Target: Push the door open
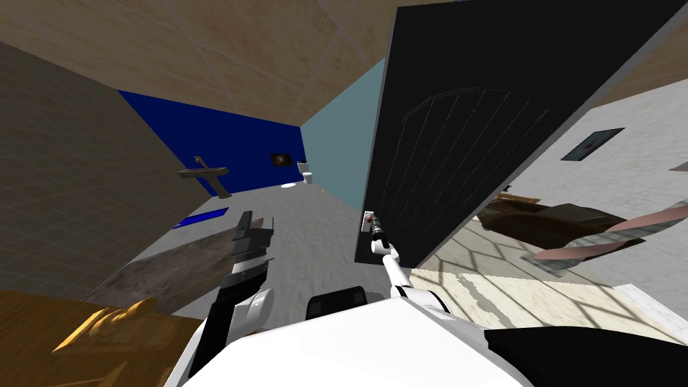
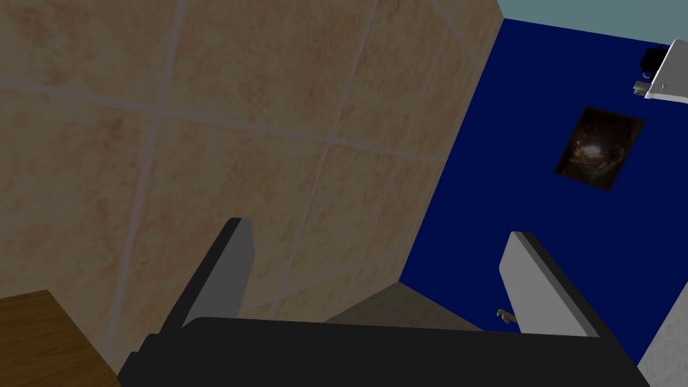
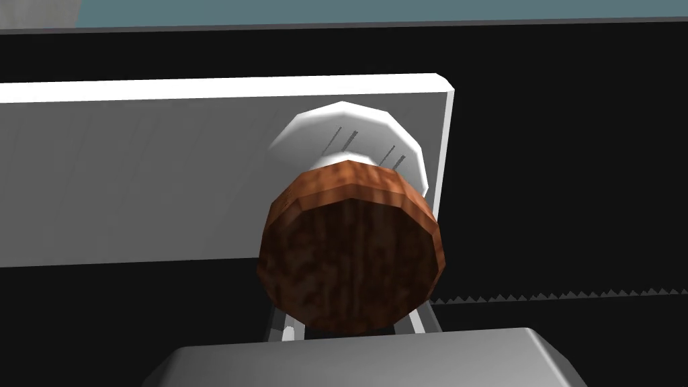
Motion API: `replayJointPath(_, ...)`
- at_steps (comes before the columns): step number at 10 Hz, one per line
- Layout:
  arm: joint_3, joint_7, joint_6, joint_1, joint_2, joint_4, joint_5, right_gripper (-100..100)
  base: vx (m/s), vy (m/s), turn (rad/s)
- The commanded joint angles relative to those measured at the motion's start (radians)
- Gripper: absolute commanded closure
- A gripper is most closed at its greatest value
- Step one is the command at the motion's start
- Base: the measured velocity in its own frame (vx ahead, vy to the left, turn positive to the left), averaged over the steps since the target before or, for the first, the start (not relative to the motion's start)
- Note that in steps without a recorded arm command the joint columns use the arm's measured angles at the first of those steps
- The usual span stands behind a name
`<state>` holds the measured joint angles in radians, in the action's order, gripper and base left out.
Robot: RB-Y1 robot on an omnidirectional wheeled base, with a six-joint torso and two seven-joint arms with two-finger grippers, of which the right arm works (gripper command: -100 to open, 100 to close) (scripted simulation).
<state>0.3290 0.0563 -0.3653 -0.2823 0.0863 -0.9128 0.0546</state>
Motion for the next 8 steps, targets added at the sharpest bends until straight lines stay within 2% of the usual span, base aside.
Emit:
replayJointPath(1,0.013,0.000,-0.001,-0.004,0.007,-0.004,0.005,100,0.182,0.113,-0.054)
replayJointPath(4,0.044,0.008,-0.002,-0.004,0.012,-0.003,0.012,100,0.189,0.106,-0.075)
replayJointPath(7,0.067,0.014,-0.002,-0.004,0.013,-0.001,0.018,100,0.180,0.046,-0.047)
replayJointPath(8,0.069,0.013,-0.001,0.004,0.020,-0.002,0.018,100,0.067,0.005,-0.039)
